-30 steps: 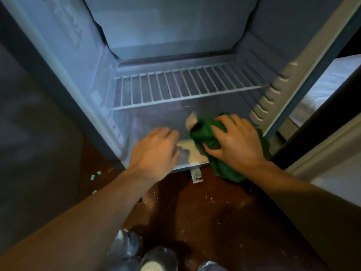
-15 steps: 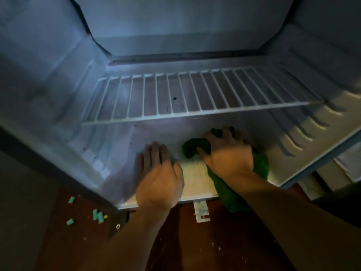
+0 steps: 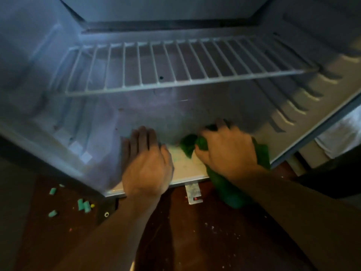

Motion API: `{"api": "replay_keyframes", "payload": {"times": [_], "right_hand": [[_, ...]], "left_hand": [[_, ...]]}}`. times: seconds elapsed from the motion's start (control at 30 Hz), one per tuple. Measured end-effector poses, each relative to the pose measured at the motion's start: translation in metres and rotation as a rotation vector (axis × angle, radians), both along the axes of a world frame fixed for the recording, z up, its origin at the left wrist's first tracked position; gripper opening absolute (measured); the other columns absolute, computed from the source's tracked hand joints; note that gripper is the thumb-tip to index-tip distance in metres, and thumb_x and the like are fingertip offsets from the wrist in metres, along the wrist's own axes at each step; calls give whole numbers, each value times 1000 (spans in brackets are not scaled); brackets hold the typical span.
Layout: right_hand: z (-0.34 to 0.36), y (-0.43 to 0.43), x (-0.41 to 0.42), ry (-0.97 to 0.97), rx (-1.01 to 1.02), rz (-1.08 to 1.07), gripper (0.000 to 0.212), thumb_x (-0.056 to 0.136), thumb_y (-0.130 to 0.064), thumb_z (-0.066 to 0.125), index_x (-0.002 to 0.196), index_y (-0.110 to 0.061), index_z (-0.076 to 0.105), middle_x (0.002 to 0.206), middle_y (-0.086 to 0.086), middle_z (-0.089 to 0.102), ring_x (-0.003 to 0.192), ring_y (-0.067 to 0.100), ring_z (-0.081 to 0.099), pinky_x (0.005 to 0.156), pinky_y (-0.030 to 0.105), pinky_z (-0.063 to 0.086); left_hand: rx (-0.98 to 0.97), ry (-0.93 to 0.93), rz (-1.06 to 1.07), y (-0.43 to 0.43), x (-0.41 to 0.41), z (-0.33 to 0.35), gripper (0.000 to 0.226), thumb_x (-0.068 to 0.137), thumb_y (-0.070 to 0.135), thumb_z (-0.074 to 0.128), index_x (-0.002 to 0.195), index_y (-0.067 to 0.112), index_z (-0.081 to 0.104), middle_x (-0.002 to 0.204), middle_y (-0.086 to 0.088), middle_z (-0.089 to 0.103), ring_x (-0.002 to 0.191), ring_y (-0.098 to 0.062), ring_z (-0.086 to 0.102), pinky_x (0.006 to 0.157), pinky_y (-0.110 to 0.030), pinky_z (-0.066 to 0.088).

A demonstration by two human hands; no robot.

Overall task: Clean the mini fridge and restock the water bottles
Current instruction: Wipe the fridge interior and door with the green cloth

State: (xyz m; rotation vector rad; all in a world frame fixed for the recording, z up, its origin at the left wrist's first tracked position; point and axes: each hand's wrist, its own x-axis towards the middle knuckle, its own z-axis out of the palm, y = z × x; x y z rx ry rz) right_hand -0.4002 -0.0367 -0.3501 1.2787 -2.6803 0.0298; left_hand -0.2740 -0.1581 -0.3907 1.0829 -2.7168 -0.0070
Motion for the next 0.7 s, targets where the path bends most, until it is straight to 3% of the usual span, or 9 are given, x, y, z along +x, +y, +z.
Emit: {"api": "replay_keyframes", "payload": {"times": [0.07,0.17,0.27,0.43,0.53,0.7], "right_hand": [[0,-36,-19,-45,-20,-114,44,86,-53,51,124,-31,54,131,11,46,115,37,47,84,43,45],[1,-80,-45,-125,-16,-201,42,91,-47,49,129,-28,52,137,14,42,123,38,40,94,47,39],[3,-71,-39,-130,20,-144,44,89,-50,50,129,-30,51,139,13,40,124,38,40,94,45,39],[9,15,2,-44,10,86,41,79,-58,54,113,-35,57,122,3,52,105,29,53,78,38,47],[3,-2,-13,-31,-11,8,42,84,-57,51,117,-33,56,124,7,51,108,32,52,79,40,47],[-10,-81,-53,-66,-19,-193,44,92,-49,45,132,-30,49,140,13,39,126,39,38,98,48,35]], "left_hand": [[3,-27,8,-2,0,-1,58,94,36,25,139,6,45,146,-17,43,137,-34,35,117,-49,18],[-36,-125,-22,-7,-3,-1,59,92,36,16,136,11,47,146,-11,40,137,-30,31,115,-47,17],[5,-34,12,-5,-2,3,55,89,35,27,133,9,49,139,-11,47,130,-31,38,115,-46,21],[36,30,22,2,-1,3,51,91,31,37,134,6,49,139,-16,48,130,-34,41,115,-49,23],[20,20,4,0,0,4,52,92,31,36,136,4,47,140,-18,47,131,-36,40,115,-49,22],[23,46,15,-2,-4,4,54,89,33,37,133,4,50,136,-19,50,127,-35,43,114,-49,25]]}}
